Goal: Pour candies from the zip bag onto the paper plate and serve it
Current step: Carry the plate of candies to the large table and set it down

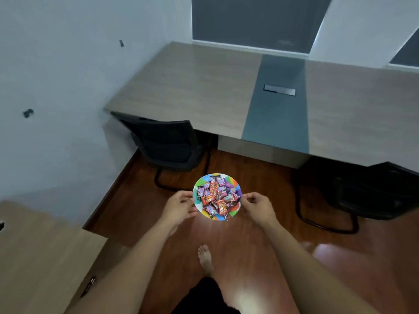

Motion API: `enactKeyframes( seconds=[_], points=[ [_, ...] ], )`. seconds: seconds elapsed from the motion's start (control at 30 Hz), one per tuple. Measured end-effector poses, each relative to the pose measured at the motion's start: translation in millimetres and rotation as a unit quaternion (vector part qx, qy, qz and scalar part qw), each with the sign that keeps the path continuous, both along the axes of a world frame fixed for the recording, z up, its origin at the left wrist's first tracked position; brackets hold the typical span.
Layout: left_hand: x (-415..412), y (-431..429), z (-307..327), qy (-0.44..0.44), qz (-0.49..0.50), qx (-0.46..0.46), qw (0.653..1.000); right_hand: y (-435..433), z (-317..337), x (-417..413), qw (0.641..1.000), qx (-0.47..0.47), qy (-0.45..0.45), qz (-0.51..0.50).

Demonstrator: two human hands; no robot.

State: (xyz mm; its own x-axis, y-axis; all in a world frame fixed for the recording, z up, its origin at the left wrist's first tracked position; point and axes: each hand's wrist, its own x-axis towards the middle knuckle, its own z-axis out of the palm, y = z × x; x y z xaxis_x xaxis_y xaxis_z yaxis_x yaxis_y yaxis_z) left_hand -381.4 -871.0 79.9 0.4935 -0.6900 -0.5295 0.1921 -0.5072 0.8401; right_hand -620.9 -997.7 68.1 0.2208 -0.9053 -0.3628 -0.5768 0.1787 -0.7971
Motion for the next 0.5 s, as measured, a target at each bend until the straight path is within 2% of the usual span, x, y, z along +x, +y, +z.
enactKeyframes(
  seconds=[0.5],
  points=[
    [6,-272,-5,-0.004,-0.134,-0.001,0.991,-210,-12,-19,0.992,0.021,0.012,-0.125]
  ],
)
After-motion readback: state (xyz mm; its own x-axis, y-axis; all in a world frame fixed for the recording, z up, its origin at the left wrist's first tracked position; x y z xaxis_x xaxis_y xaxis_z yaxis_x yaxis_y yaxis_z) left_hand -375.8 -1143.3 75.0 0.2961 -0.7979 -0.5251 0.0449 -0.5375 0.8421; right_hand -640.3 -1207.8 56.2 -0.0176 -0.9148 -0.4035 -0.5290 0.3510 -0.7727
